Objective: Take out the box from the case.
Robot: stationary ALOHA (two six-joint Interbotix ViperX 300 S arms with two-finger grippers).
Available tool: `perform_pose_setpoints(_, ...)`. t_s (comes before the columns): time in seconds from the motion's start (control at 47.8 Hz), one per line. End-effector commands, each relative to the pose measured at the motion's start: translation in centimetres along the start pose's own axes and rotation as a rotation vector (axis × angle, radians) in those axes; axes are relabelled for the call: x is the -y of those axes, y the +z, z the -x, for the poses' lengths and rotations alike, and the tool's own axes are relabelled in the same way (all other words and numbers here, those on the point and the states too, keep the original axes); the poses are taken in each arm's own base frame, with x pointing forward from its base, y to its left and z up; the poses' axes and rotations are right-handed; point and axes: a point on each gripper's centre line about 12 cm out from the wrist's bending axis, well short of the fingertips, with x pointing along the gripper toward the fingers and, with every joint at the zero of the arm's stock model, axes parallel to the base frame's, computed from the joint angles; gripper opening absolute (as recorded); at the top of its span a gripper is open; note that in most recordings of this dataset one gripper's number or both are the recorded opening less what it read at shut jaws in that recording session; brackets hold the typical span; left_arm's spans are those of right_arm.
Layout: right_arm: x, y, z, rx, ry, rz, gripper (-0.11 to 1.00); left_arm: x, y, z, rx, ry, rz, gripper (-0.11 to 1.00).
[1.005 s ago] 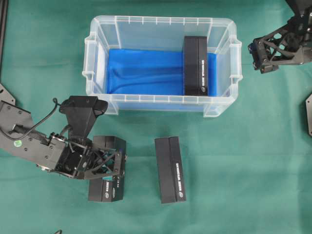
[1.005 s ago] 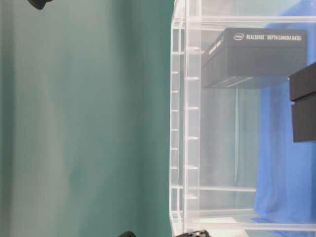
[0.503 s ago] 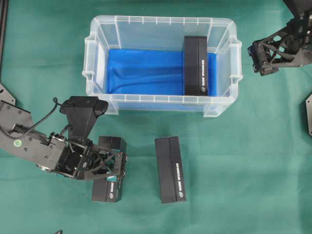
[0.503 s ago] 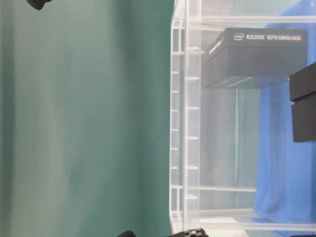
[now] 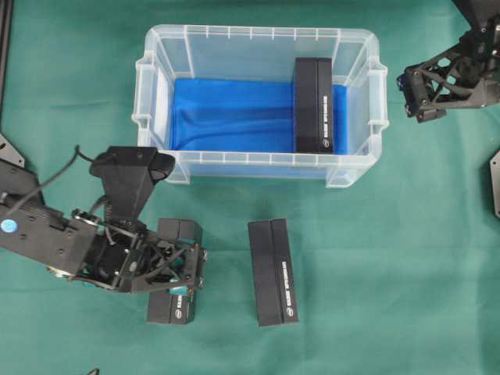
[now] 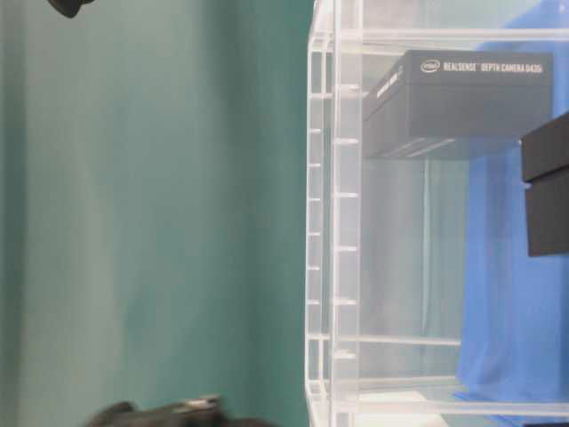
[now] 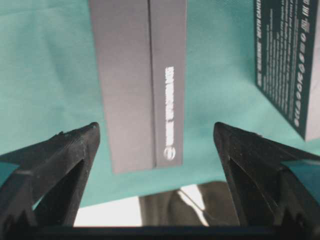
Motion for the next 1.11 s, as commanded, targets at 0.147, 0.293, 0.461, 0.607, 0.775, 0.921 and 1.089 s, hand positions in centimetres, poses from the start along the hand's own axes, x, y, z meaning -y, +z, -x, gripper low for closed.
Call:
perform_pose_setpoints(0.147,0.0,0.0,0.6,0.005,0.021,-0.002,0.87,1.5,0.5,6.4,-0.005,-0.076,-0.001,0.94)
perform_pose_setpoints(0.293,0.0,0.0,0.6,0.004,0.021,-0.004,0.87,2.1,0.5,9.2,-0.006,-0.088,0.005,0.94)
perform_pose_setpoints(0.461,0.0,0.0,0.6,0.004,0.021,-0.004,0.87,2.4,0.9,11.1,0.014,-0.07,0.008,0.94)
perform_pose_setpoints(0.607,0.0,0.0,0.6,0.004,0.023,-0.004,0.87,2.2,1.3,11.1,0.036,-0.051,0.006,0.94)
perform_pose_setpoints(0.775,0.0,0.0,0.6,0.003,0.022,-0.002,0.87,1.3,1.3,10.9,0.046,-0.033,0.0,0.94)
perform_pose_setpoints(0.921,-0.1,-0.1,0.6,0.003,0.022,-0.001,0.87,0.3,0.9,10.8,0.041,-0.024,-0.016,0.94)
perform_pose_setpoints(1.089,0.0,0.0,0.6,0.003,0.022,-0.001,0.87,-1.4,0.1,11.0,0.029,-0.016,-0.045,0.94)
